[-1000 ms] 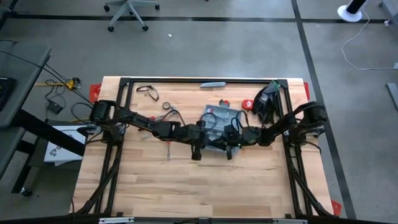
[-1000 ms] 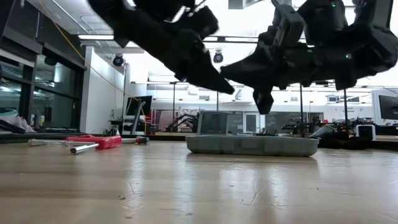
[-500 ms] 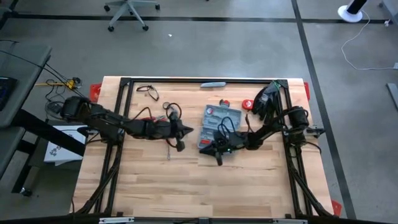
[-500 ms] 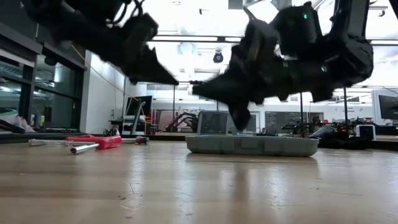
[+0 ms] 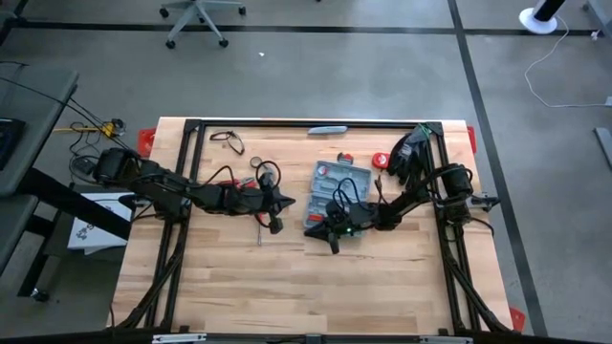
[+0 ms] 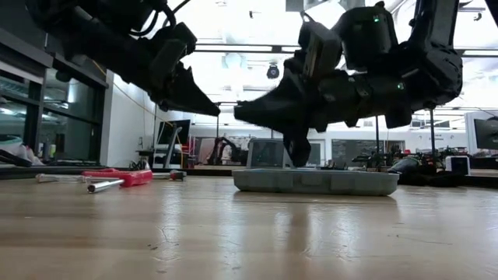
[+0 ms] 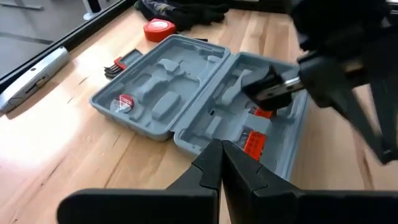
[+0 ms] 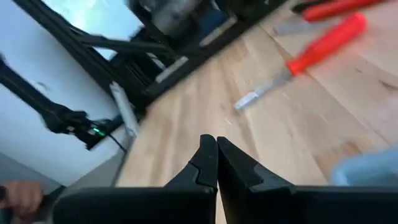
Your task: Prefit tool cases
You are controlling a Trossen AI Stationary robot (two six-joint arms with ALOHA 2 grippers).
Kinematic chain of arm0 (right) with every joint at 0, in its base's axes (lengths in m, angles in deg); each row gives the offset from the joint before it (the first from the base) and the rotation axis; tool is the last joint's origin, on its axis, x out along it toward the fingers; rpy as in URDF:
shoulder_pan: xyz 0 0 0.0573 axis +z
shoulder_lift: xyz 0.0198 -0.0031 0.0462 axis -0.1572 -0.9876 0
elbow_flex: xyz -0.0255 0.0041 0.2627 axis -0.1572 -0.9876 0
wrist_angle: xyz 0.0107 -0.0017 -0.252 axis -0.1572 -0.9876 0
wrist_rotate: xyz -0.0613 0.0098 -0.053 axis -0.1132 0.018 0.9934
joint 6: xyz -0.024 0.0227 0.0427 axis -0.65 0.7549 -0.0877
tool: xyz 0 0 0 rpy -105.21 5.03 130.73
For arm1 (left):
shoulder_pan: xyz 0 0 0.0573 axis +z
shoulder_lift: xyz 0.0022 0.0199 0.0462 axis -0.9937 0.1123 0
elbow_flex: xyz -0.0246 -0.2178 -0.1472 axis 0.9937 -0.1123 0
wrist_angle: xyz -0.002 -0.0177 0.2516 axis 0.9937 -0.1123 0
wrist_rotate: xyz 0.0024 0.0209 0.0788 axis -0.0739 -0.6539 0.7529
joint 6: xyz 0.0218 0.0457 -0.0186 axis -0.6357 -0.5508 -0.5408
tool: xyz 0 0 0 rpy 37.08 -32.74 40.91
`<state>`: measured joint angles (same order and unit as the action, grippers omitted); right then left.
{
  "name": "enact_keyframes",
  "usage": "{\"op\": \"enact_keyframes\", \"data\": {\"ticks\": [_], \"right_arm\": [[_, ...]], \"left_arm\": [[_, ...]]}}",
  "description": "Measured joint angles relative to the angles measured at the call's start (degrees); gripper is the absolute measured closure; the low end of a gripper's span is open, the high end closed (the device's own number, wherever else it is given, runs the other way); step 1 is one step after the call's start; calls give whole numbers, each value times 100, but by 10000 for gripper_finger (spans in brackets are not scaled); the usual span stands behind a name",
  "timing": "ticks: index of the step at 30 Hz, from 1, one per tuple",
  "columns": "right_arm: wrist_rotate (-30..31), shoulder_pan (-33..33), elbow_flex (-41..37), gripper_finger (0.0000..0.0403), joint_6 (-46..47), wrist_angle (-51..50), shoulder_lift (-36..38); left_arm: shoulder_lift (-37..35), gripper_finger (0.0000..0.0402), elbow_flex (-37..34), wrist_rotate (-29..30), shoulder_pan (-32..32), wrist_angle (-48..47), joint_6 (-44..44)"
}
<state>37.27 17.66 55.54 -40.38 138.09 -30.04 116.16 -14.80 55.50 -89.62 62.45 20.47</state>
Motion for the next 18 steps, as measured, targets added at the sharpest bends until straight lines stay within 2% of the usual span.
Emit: {"op": "enact_keyframes", "data": {"ticks": [5,11,16,18], "right_arm": [[174,-24,24,403,57,-788,33],[-71,-26,-10,403,-129,-187,82],[103,-29,18,403,-170,-859,39],[-105,-76,5,403,-79,-772,16]], "left_arm": [[0,402,2,-6,0,4,0],[0,401,2,-9,0,9,0],[0,401,2,-7,0,11,0],[0,401,2,-7,4,8,1]]}}
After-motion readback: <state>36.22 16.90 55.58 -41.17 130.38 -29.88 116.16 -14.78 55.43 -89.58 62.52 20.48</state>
